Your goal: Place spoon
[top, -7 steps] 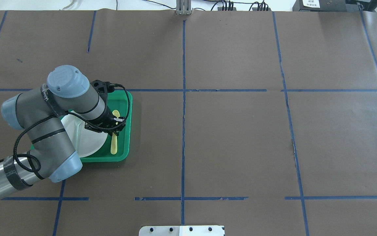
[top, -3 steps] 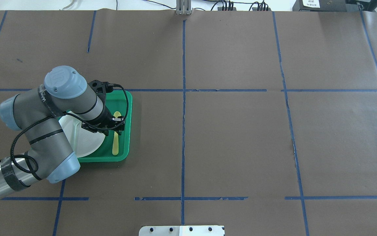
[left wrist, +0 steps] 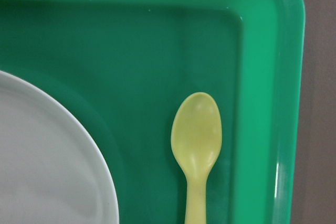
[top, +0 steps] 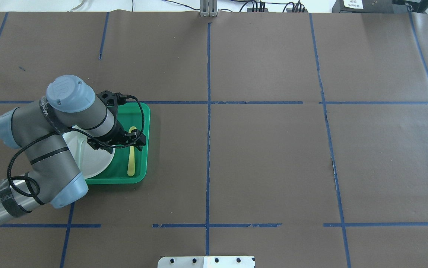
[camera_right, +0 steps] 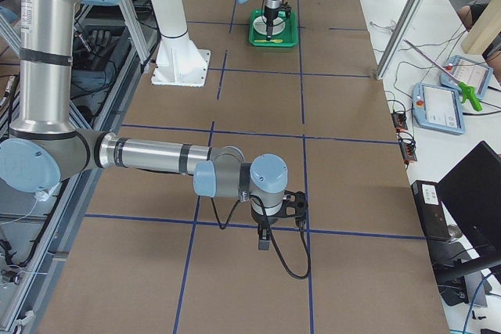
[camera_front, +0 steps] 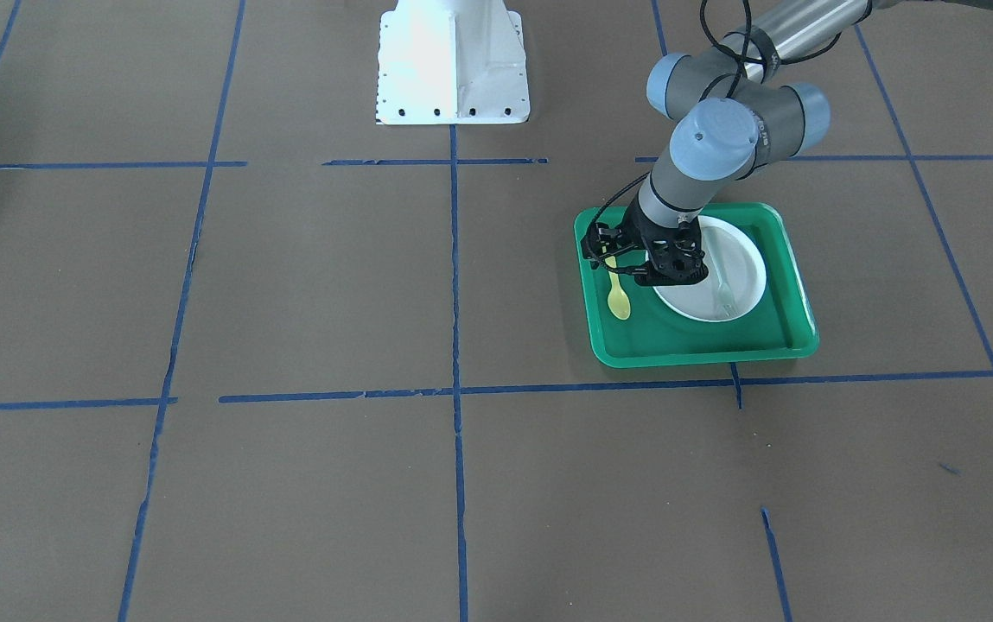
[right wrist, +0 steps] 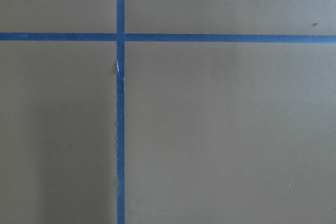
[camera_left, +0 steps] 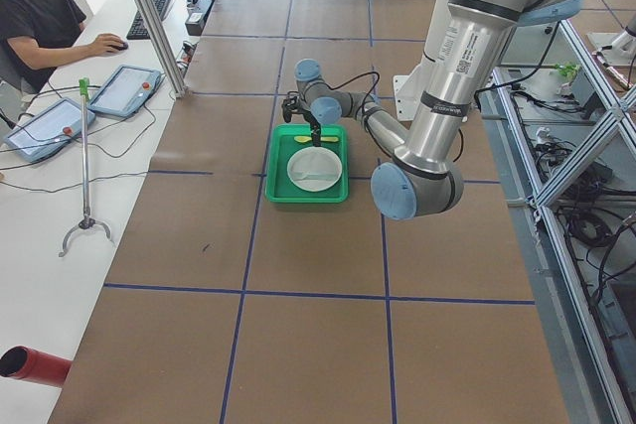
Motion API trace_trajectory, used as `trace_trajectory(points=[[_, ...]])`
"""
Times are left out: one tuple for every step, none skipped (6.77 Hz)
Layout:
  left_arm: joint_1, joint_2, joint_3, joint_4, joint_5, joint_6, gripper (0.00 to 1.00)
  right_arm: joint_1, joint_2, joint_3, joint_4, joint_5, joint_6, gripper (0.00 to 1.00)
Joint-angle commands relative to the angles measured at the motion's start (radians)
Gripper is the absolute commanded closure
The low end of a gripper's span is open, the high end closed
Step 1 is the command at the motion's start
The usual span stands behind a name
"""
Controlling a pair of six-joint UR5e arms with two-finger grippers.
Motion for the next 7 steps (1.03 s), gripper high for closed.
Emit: trace_trajectory(points=[[-0.021,0.001,-0.071,0.019,-0.007,-0.002,0.00,0.000,0.000,0.000,0.002,0.000,0.000,0.00],[-0.060,-0.001,-0.125,0.083,-0.008,0.001,0.00,0.000,0.000,0.000,0.000,0.000,0.000,0.00],[-0.093,-0.002,-0.193,0.167,-0.008,0.002,0.00,0.000,0.000,0.000,0.000,0.000,-0.001,0.00],[-0.183,-0.005,-0.249,0.219,-0.008,0.006,0.00,0.000,0.000,0.000,0.000,0.000,0.000,0.00],[-0.277,-0.013,-0.283,0.275,-0.008,0.111,0.00,0.000,0.000,0.000,0.000,0.000,-0.001,0.00],[-0.333,-0.030,-0.312,0.372,-0.008,0.240,0.00,0.000,0.000,0.000,0.000,0.000,0.000,0.00],[-0.414,-0.036,-0.324,0.434,-0.008,0.356,0.00,0.000,0.000,0.000,0.000,0.000,0.000,0.00]])
